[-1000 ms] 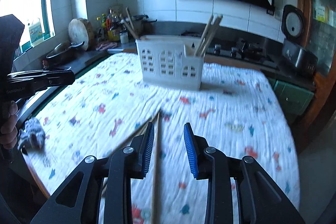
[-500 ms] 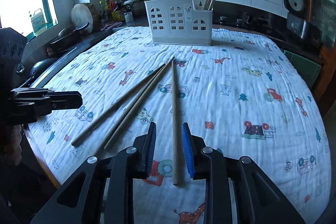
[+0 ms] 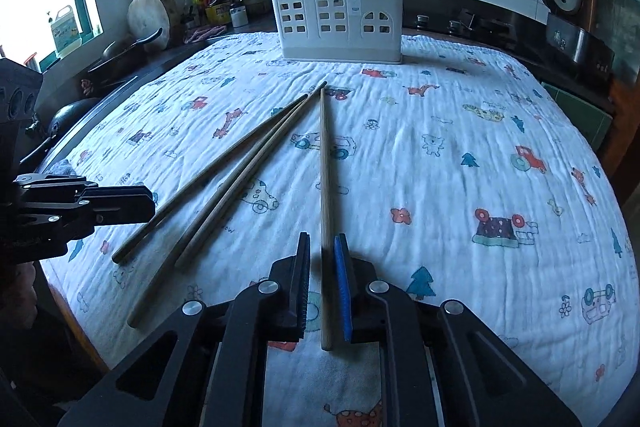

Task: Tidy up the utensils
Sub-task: 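Move back to the cloth and close each gripper on a chopstick, then lift both chopsticks upright and carry them over the white holder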

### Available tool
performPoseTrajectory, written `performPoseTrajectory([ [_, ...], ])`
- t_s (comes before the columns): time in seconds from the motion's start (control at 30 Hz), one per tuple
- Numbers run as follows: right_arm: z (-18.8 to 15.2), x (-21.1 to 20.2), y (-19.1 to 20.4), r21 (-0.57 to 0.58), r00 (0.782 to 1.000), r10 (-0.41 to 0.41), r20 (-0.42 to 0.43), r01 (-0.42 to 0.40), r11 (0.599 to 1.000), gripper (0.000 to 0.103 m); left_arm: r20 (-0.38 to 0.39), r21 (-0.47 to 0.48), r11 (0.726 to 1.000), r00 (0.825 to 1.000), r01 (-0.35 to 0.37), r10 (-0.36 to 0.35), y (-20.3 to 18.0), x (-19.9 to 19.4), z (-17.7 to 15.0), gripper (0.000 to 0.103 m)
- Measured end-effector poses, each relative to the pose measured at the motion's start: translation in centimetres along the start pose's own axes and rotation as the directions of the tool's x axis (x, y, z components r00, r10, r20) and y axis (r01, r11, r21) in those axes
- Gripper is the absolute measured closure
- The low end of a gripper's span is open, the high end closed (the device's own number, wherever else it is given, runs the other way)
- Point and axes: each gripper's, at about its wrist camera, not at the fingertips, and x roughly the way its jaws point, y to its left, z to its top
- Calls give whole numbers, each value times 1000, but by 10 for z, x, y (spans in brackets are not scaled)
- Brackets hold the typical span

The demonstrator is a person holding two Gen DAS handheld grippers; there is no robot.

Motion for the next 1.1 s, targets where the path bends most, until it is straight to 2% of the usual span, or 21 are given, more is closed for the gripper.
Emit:
performPoseTrajectory([
  [0.27,-1,1,1,-9,1000,-15,1,15,1000,94,-10,-4,1000,1000,-16,16,3,11,4,90],
  [0.83,-2,1,2,6,1000,-13,5,13,1000,94,-43,3,998,997,-63,63,0,23,5,91],
  [0.9,-3,1,1,5,1000,-14,8,14,1000,95,-47,-11,998,997,-56,55,2,23,6,91],
  [1.0,-2,1,2,3,1000,-21,7,21,1000,96,-46,4,997,996,-82,82,-1,23,6,96],
  [1.1,-1,-1,2,2,1000,-21,10,21,1000,96,-46,-5,998,997,-65,65,-1,20,8,96],
])
